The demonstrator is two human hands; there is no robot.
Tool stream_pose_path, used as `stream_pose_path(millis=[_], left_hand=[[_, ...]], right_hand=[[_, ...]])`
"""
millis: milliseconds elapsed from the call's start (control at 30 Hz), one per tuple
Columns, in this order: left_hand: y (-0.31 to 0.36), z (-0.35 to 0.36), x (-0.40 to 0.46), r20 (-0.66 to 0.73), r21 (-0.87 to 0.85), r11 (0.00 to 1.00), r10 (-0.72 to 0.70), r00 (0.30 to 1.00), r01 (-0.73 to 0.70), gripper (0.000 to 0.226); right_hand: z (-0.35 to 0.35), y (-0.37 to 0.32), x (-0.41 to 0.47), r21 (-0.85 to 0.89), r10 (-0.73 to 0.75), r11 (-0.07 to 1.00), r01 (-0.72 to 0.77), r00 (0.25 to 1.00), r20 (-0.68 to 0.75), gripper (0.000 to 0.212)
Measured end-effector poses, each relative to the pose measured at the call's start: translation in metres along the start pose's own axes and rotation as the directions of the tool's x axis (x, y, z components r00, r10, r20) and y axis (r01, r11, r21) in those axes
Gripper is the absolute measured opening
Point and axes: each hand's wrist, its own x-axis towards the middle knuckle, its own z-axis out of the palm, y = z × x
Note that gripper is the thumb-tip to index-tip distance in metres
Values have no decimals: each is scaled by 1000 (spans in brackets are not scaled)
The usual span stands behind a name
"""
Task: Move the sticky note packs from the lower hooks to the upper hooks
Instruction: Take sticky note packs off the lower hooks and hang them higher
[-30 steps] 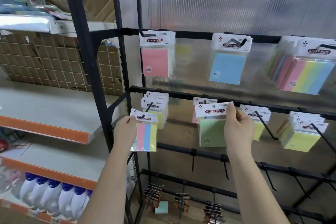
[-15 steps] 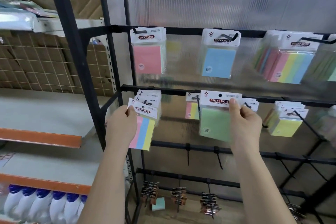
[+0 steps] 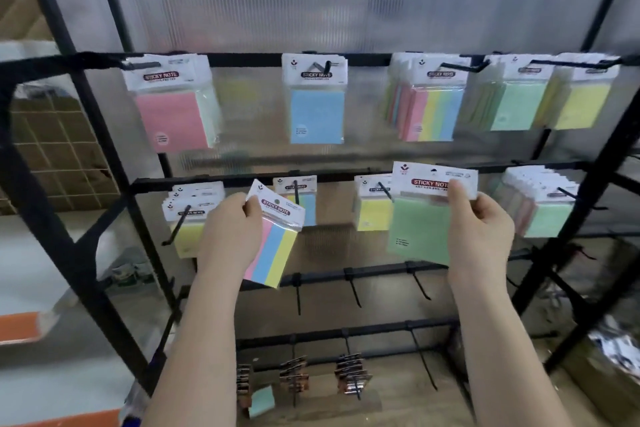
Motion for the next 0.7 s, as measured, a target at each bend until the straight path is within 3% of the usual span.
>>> stream_pose_path(millis=[200,533,700], left_hand=[[48,35,-6,44,-28,999,39,998,-38,42],[146,125,-54,11,-60,998,-21,1000,22,41],[186,155,-77,-13,8,998,-60,998,60,41]], right_hand=[[-41,-6,38,-6,-60,998,60,996,-62,33],[-135,-8,140,-19,-130,991,133,986,107,20],[-171,-17,183,19,-151,989,150,973,173,18]])
